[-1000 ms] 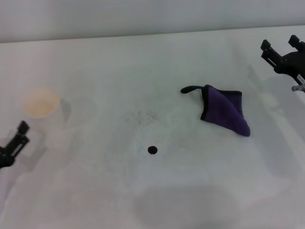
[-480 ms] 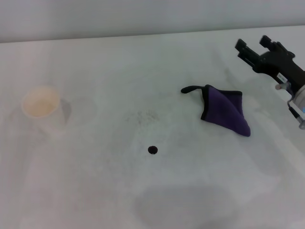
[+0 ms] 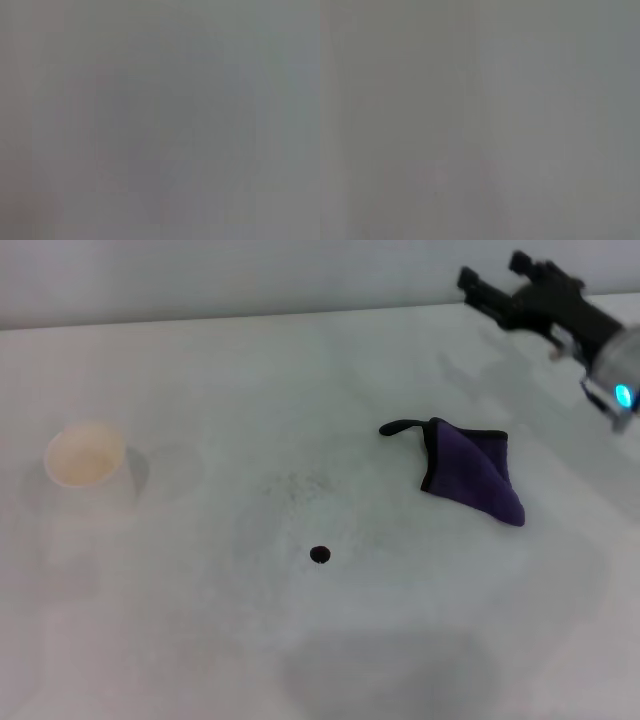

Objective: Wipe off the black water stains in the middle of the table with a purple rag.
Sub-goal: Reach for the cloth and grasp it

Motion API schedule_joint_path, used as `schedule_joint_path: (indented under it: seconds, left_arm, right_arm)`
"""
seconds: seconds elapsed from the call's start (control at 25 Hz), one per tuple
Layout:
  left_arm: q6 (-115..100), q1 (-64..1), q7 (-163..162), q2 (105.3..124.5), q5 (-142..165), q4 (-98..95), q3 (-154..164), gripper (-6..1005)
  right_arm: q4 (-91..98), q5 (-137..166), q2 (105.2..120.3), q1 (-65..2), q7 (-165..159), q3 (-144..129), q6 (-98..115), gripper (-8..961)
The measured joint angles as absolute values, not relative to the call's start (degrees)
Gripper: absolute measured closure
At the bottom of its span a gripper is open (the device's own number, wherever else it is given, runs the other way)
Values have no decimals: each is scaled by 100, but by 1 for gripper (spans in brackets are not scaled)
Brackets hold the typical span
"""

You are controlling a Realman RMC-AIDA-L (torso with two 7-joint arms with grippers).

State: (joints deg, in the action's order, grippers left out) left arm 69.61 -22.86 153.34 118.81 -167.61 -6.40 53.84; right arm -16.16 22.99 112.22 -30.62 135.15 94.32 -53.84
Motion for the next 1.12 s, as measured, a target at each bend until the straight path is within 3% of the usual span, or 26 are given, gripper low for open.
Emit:
schedule_joint_path:
  seconds: [0.32,0.6,0.68,0.72,0.76,1.0,1.12]
  left_arm:
    - [6524,-2325,15709,11833,-16762,-1070,4737,109]
    - [6236,-2300,15721,11854,-16770,-1097,4556,108]
    - [6171,-2295,15704,11875,-16773,-1064,4460,109]
    - [6167,-2295,15701,11885,-16773,-1041,4445,109]
    - [6144,-2298,15701,11887,-16774,-1013,4439,109]
    - [5618,-2387,15630,11882,-16777,-912,4457,108]
    - [5593,-2389,15627,11896,-16767,-848,4527,109]
  right_arm:
    - [-3896,5333,10696,-3520,10528,9445,-3277,98]
    - [-5392,9819,10600,-3910,6539,9755,-3155,99]
    - [-5775,11268,10667,-4005,5279,10018,-3623,99]
    - [-6129,12530,10803,-4095,4385,10329,-4272,99]
    - [-6129,12530,10803,-4095,4385,10329,-4272,99]
    - [-7488,15175,11442,-4299,3339,11217,-6583,99]
    - [-7718,15370,11519,-4278,3312,11152,-7165,99]
